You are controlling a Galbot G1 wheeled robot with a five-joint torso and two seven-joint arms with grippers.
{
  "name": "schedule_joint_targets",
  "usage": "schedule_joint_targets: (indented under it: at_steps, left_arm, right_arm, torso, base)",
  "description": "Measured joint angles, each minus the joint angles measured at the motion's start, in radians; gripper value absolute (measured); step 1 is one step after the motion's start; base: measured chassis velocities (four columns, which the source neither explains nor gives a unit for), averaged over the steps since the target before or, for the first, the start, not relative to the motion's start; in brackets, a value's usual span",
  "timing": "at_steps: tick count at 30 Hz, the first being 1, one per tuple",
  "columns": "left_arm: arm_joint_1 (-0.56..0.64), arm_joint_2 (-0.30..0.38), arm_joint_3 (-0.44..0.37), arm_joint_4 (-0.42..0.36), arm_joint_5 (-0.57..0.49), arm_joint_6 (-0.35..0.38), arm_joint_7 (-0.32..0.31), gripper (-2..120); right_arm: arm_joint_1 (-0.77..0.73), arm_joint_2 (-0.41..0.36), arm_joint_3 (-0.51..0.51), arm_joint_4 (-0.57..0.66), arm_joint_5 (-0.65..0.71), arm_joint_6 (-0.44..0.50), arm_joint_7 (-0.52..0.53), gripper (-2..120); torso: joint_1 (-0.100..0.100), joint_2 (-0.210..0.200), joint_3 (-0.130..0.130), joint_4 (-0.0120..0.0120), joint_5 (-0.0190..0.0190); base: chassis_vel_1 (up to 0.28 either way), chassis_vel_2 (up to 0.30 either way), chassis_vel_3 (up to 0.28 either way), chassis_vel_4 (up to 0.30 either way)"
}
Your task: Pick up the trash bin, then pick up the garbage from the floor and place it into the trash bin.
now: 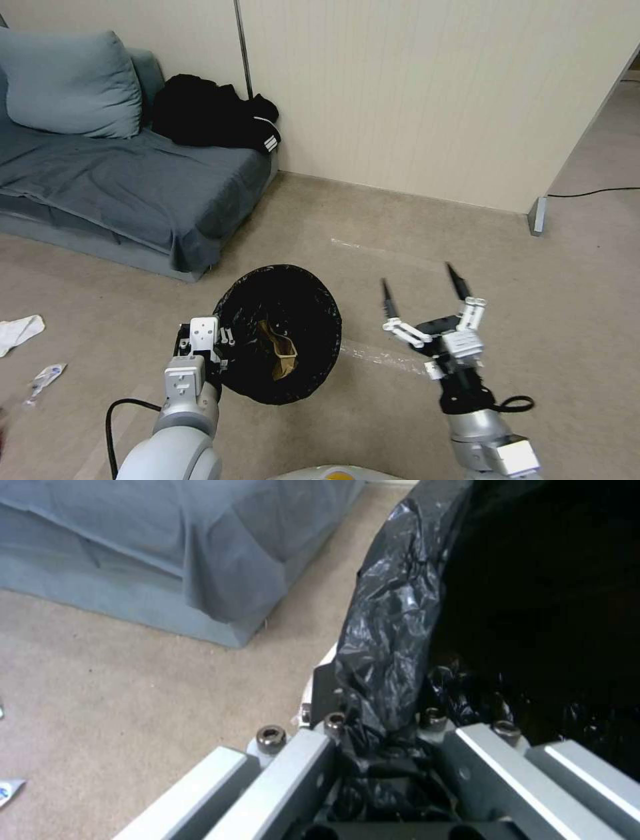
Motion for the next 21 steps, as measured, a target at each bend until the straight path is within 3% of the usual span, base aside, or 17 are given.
schedule_joint_targets:
  at_steps: [8,21]
  left_arm:
    - [0.004,-0.001,0.001,0.002,0.000,0.000,0.000,1]
    - [0.019,-0.009,0.007,0.002,0.007,0.002,-0.004,1]
  right_arm:
    - [0.003,0.026,0.002,-0.064,0.000,0.026,0.011,100]
    - [0.016,0.004,-0.010,-0.069,0.010,0.011,0.013,100]
  torso:
    - [0.000,0.000,0.000,0.0000,0.0000]
    - [0.000,0.000,0.000,-0.0001,0.0001]
  base:
    - [0.000,0.000,0.000,0.000]
    - [0.018,0.016,0.013,0.014]
